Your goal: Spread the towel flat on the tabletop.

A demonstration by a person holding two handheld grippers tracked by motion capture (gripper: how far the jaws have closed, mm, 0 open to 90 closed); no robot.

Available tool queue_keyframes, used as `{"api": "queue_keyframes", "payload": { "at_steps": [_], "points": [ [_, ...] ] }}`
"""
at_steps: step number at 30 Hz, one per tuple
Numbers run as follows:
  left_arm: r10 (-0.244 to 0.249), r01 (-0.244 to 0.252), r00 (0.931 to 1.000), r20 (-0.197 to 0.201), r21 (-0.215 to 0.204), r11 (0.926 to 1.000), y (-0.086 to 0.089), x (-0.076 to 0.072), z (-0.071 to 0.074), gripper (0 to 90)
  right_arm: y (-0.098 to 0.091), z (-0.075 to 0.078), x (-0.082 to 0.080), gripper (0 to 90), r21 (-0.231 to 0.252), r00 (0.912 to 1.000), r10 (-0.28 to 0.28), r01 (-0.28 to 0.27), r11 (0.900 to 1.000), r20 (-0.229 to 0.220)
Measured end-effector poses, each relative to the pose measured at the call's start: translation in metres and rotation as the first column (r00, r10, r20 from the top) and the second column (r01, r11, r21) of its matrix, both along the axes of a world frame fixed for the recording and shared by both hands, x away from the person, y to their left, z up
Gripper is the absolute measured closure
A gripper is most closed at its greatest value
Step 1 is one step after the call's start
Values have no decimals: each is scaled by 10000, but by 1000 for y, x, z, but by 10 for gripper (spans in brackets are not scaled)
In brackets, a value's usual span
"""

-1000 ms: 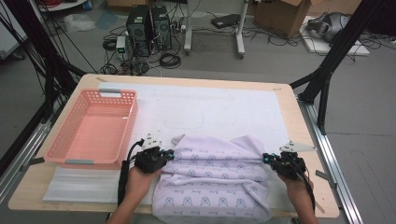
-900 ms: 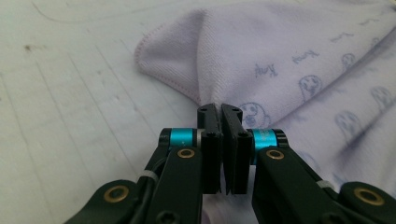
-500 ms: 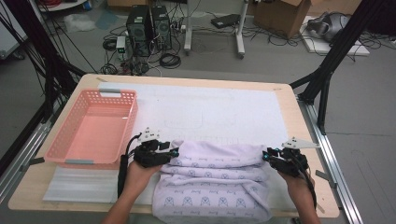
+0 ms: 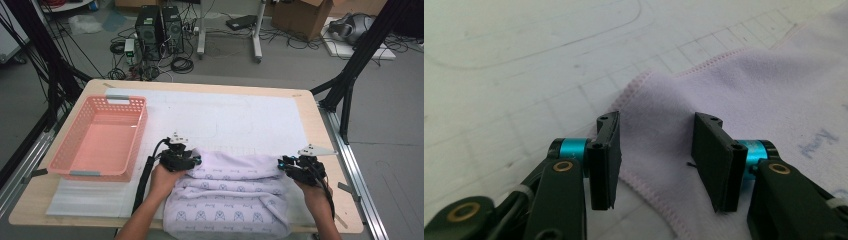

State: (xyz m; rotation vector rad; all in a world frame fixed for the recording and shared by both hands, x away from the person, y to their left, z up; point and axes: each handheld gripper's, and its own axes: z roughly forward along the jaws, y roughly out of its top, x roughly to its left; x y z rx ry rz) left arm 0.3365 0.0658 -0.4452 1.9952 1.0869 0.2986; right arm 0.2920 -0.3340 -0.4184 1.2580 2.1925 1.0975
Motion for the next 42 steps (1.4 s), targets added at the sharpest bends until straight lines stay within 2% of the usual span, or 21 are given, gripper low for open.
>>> {"api": "queue_keyframes", "payload": {
  "at_steps": [2, 4, 7, 10, 12, 15, 16, 17, 19, 20, 22, 25, 28, 31, 34, 35, 36, 37, 38, 40, 42],
  "points": [
    [364, -373, 9990, 241, 382, 9986, -9, 0, 0, 672, 0, 0, 0, 700, 54, 10000, -40, 40, 10000, -28],
    [443, -471, 9981, 419, 688, 9965, -11, 2, 1, 850, -1, 0, -1, 700, 62, 10000, -14, 14, 10000, 3],
    [949, -1008, 9934, 645, 957, 9903, -3, 8, 5, 897, -1, 0, 0, 700, 53, 10000, -11, 11, 10000, 18],
    [1806, -1895, 9759, 1226, 645, 9798, 17, 17, 17, 898, -3, 0, 3, 700, 63, 10000, -60, 60, 10000, 39],
    [2187, -2272, 9671, 1302, 542, 9723, 28, 22, 22, 898, -3, 0, 5, 700, 130, 9999, -120, 120, 9998, 48],
    [2212, -2294, 9654, 1381, 467, 9722, 38, 25, 23, 895, -2, 1, 10, 700, 151, 9999, -150, 148, 9998, 86],
    [2196, -2260, 9657, 1387, 317, 9736, 40, 24, 23, 839, -2, 1, 11, 700, 133, 9998, -161, 160, 9998, 78],
    [2281, -2297, 9662, 1200, -6, 9733, 42, 24, 23, 700, -2, 1, 12, 699, 136, 9998, -176, 174, 9998, 124],
    [2244, -2221, 9688, 1049, -337, 9744, 44, 21, 23, 575, -2, 2, 15, 694, 173, 9997, -231, 229, 9996, 122],
    [2175, -2138, 9700, 1087, -452, 9758, 44, 19, 23, 554, -2, 2, 16, 689, 162, 9996, -266, 264, 9995, 136],
    [2057, -2028, 9733, 1021, -380, 9785, 43, 17, 21, 536, -2, 1, 20, 668, 178, 9995, -304, 302, 9994, 113],
    [1881, -1871, 9808, 525, -226, 9821, 44, 17, 15, 514, -2, -1, 27, 602, 129, 9989, -469, 468, 9988, 35],
    [1645, -1625, 9855, 403, -495, 9855, 42, 16, 9, 518, 0, -6, 39, 549, 156, 9984, -487, 491, 9987, -287],
    [1388, -1390, 9903, -58, -384, 9896, 37, 17, 0, 522, 4, -16, 50, 530, 418, 9965, 74, -39, 9991, -836],
    [1338, -1334, 9908, 218, -188, 9909, 33, 14, -3, 499, 13, -24, 57, 555, 87, 9894, 666, -660, 9978, -1292],
    [1296, -1303, 9906, 439, 133, 9914, 31, 13, -3, 510, 16, -25, 56, 592, -336, 9912, 708, -750, 9966, -1114],
    [1275, -1344, 9879, 887, 769, 9879, 28, 10, -3, 578, 18, -24, 56, 660, -661, 9921, 818, -883, 9939, -948],
    [1228, -1384, 9844, 1257, 1244, 9825, 26, 9, -3, 701, 18, -24, 56, 799, -567, 9896, 1042, -1101, 9923, -987],
    [1307, -1437, 9849, 1139, 1148, 9829, 25, 11, -2, 842, 19, -24, 57, 831, -601, 9881, 1223, -1281, 9899, -930],
    [1537, -1620, 9844, 853, 1019, 9815, 26, 17, 1, 880, 20, -23, 63, 854, -1014, 9919, 1081, -1146, 9882, -674],
    [1929, -2028, 9750, 1108, 868, 9754, 30, 25, 7, 883, 18, -22, 71, 857, -1041, 9958, 776, -824, 9912, -493]
  ]
}}
